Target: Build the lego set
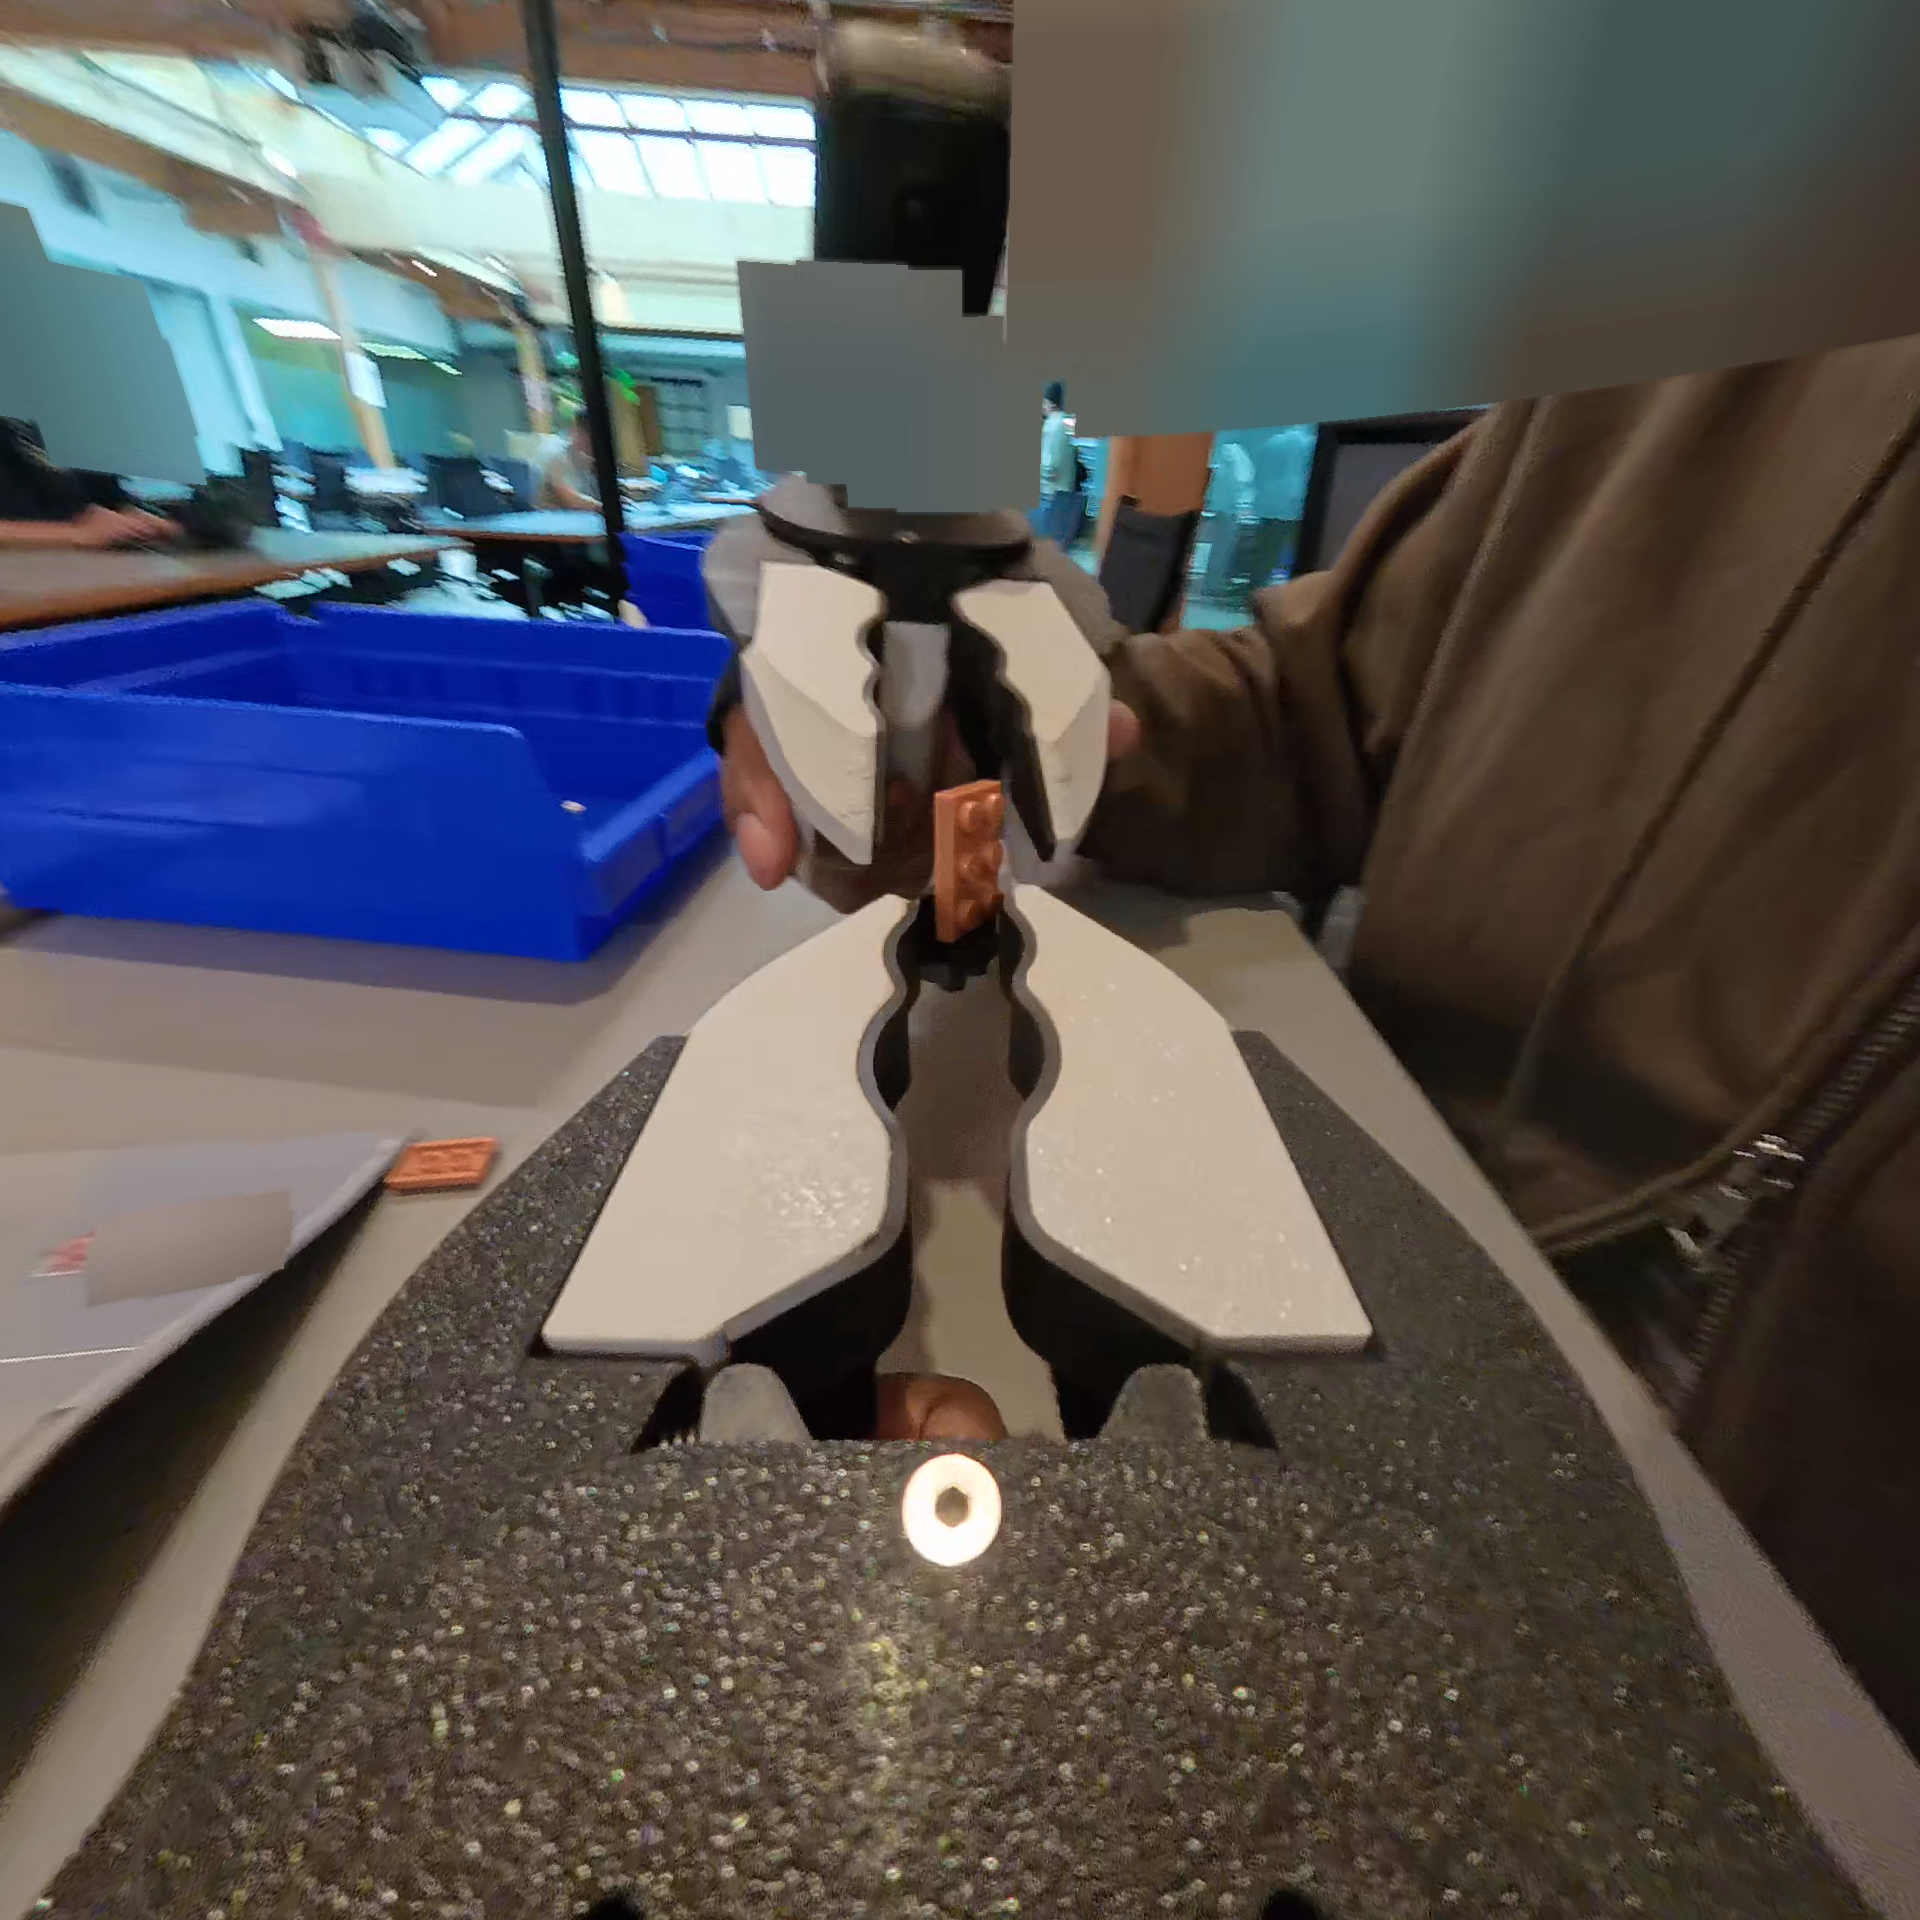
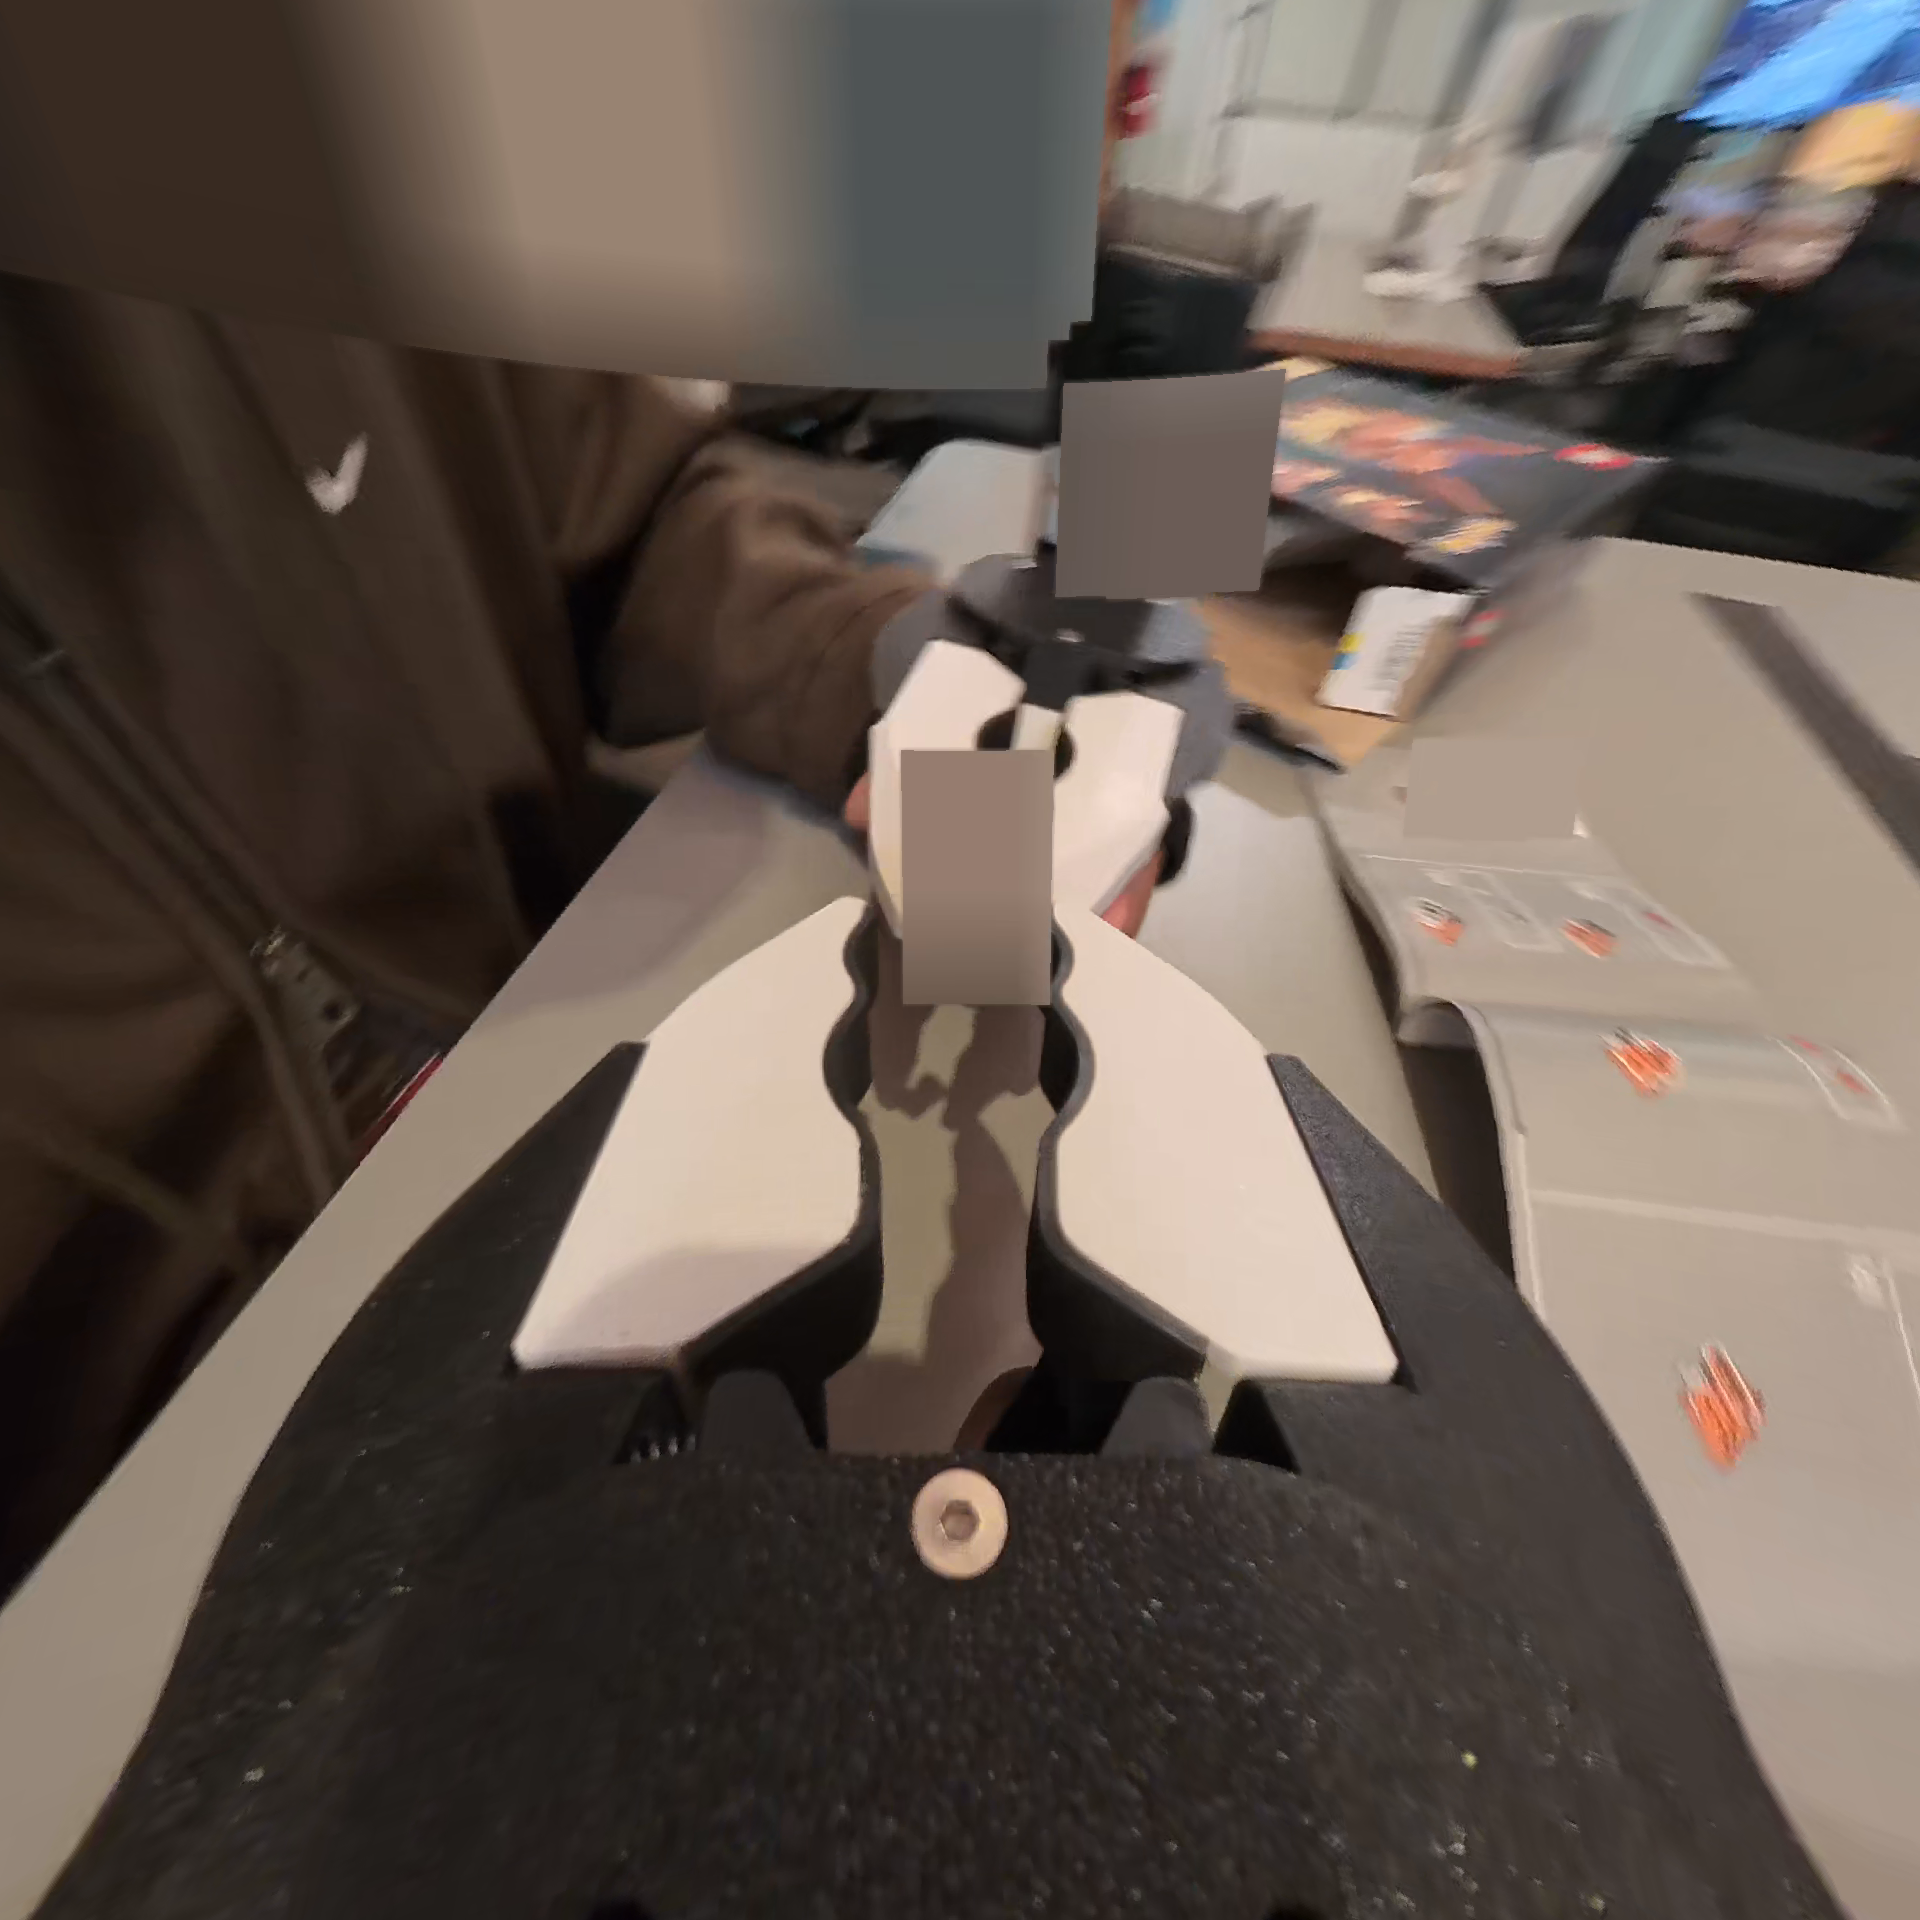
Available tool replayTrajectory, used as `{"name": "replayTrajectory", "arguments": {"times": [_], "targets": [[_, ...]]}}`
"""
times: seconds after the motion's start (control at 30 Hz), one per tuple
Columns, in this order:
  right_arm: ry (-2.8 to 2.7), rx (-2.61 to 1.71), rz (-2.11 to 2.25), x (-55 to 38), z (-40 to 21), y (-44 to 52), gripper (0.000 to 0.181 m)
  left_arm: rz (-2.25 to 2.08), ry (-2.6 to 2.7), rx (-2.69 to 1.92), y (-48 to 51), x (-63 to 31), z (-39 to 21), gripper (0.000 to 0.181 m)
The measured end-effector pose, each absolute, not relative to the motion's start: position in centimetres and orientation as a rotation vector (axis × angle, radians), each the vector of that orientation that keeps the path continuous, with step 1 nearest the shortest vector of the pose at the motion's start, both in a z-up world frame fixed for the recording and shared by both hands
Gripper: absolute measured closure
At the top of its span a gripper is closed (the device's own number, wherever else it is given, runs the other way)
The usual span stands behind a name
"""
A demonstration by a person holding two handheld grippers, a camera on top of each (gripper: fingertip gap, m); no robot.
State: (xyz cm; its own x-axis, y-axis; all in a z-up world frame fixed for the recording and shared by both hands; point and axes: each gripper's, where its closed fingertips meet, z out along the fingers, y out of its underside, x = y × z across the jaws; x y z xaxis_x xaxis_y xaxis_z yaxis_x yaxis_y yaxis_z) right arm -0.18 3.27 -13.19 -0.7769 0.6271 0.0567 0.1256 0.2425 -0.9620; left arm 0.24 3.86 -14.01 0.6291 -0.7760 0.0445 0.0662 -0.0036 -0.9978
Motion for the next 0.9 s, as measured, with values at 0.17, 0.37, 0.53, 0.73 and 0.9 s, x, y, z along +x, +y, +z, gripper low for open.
{"name": "replayTrajectory", "arguments": {"times": [0.17, 0.37, 0.53, 0.73, 0.9], "targets": [[-1.867, -0.839, 1.488, -0.7, -12.7, 4.6, 0.153, -0.355, 0.653, -1.372, 5.1, -0.8, -13.6, 0.167], [-1.855, -0.813, 1.373, -0.7, -13.3, 4.4, 0.158, -0.091, 0.731, -1.362, 5.7, -0.7, -14.4, 0.168], [-1.860, -0.787, 1.356, -0.7, -13.5, 4.4, 0.176, -0.050, 0.765, -1.369, 5.8, -0.5, -14.9, 0.168], [-1.924, -0.727, 1.310, -0.3, -14.0, 4.2, 0.177, -0.079, 0.818, -1.375, 5.5, 0.1, -15.3, 0.166], [-2.007, -0.639, 1.258, 0.3, -14.3, 3.6, 0.177, -0.104, 0.866, -1.382, 5.1, 0.6, -15.6, 0.164]]}}
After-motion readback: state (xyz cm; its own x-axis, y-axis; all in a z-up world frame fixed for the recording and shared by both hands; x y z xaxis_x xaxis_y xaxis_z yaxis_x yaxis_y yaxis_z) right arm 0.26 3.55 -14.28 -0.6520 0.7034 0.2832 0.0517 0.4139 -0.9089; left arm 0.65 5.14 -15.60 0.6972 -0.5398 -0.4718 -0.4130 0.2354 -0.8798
